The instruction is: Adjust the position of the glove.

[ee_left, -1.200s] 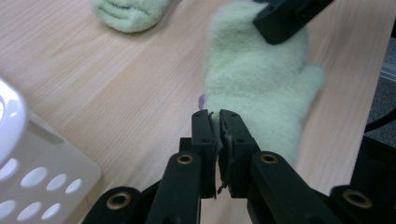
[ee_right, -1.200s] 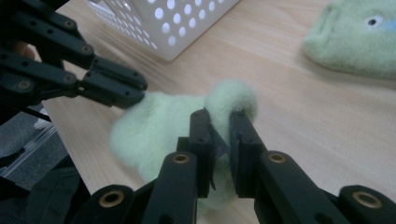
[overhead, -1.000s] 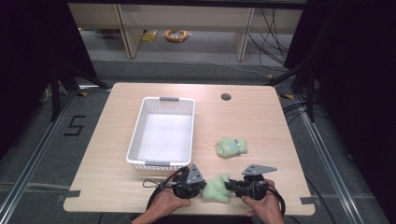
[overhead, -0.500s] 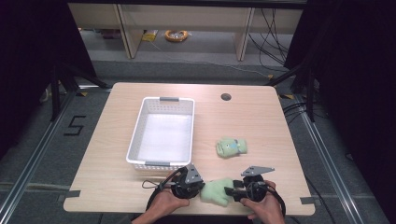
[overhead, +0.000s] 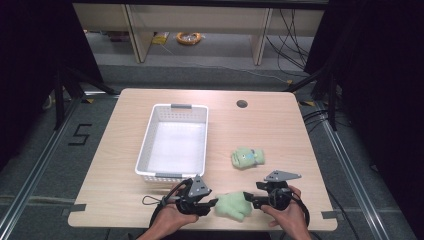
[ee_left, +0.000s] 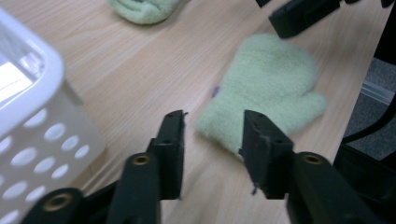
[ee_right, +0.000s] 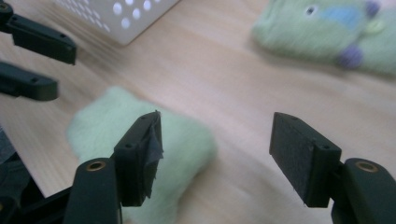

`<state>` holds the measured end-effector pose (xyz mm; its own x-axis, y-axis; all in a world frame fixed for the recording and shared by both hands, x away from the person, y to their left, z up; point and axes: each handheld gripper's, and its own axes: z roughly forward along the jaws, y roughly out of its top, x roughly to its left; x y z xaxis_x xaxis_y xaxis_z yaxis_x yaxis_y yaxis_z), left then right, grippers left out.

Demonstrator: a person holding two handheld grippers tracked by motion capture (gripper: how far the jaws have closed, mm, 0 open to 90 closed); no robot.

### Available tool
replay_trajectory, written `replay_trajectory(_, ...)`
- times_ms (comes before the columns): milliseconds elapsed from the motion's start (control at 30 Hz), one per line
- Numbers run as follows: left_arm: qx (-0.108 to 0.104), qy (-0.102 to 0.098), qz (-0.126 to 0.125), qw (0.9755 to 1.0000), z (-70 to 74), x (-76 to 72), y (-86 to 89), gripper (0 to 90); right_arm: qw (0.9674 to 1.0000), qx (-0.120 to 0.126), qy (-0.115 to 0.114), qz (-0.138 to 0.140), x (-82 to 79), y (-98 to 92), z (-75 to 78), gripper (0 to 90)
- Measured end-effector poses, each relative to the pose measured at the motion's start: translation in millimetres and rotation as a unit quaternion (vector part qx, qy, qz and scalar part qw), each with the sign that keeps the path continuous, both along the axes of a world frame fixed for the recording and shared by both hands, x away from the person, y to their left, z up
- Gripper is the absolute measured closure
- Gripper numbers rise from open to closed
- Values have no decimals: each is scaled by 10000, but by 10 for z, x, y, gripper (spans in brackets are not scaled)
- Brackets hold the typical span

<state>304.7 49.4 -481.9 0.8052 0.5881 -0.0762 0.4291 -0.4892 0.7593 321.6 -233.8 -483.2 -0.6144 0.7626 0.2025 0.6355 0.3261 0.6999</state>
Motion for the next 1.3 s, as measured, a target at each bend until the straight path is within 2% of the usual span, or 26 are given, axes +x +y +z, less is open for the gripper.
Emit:
replay_trajectory(67,-38,97,88,9999,1,-17,47,445,9993,-139,-340,72,103,-34,75,406)
replay_trajectory(233,-87,257,189,9995,-10,-56,176,380,9985,-310,-448,-1,274,-59,94,415)
replay_trajectory(267,-179,361,271,9988,-18,-70,193,372,9985,-329,-436,-31,307,-62,98,423)
replay_trajectory(333,-162,353,274,9989,-19,-78,252,353,9985,-316,-428,-111,387,-58,109,444)
replay_trajectory(367,-182,364,277,9988,-20,-89,268,349,9971,-414,-641,-81,467,-77,103,445)
replay_trajectory(400,-187,376,300,9987,-23,-98,288,347,9973,-444,-581,-101,496,-75,117,452)
replay_trajectory(433,-215,424,363,9982,-36,-113,307,343,9967,-491,-638,-65,545,-77,120,462)
replay_trajectory(467,-127,400,278,9987,-33,-118,336,342,9972,-453,-580,-147,587,-65,132,464)
replay_trajectory(500,-196,415,303,9985,-42,-129,340,342,9965,-519,-640,-112,636,-67,125,465)
replay_trajectory(567,-194,445,271,9985,-55,-154,368,339,9969,-545,-532,-170,695,-45,132,468)
replay_trajectory(633,-222,515,344,9978,-70,-186,390,337,9962,-628,-578,-160,792,-31,109,476)
replay_trajectory(667,-239,476,317,9981,-73,-186,396,336,9961,-653,-574,-177,842,-25,98,489)
replay_trajectory(733,-271,477,345,9979,-75,-197,404,334,9976,-530,-342,-298,926,11,50,496)
replay_trajectory(767,-147,441,293,9985,-73,-188,424,334,9976,-530,-342,-298,926,11,50,496)
replay_trajectory(833,-162,453,216,9986,-88,-190,423,332,9972,-618,-291,-313,989,48,25,487)
replay_trajectory(900,-156,503,238,9983,-113,-185,413,332,9962,-719,-364,-319,1056,68,2,488)
replay_trajectory(933,-199,561,285,9978,-122,-191,404,332,9965,-676,-239,-433,1073,95,12,487)
replay_trajectory(967,-172,533,289,9980,-122,-190,403,332,9962,-581,-423,-493,1099,116,-24,488)
replay_trajectory(1033,-176,523,305,9980,-123,-190,402,332,9956,-785,-233,-455,1133,128,2,489)
replay_trajectory(1100,-173,506,288,9982,-121,-185,406,331,9955,-774,-308,-463,1186,141,-38,493)
replay_trajectory(1133,-117,424,242,9987,-119,-171,416,331,9958,-641,-307,-569,1196,163,-72,492)
replay_trajectory(1167,-122,444,233,9987,-118,-171,417,330,9953,-805,-203,-494,1213,146,-68,492)
replay_trajectory(1200,-74,429,220,9988,-117,-166,421,330,9958,-672,-226,-573,1225,160,-92,493)
replay_trajectory(1233,-80,434,221,9988,-121,-165,418,330,9957,-754,-254,-477,1242,136,-94,500)
replay_trajectory(1267,-196,469,261,9984,-127,-177,401,329,9958,-688,-30,-596,1228,143,-78,509)
replay_trajectory(1300,-208,455,245,9984,-130,-175,399,327,9959,-688,-59,-592,1237,137,-91,526)
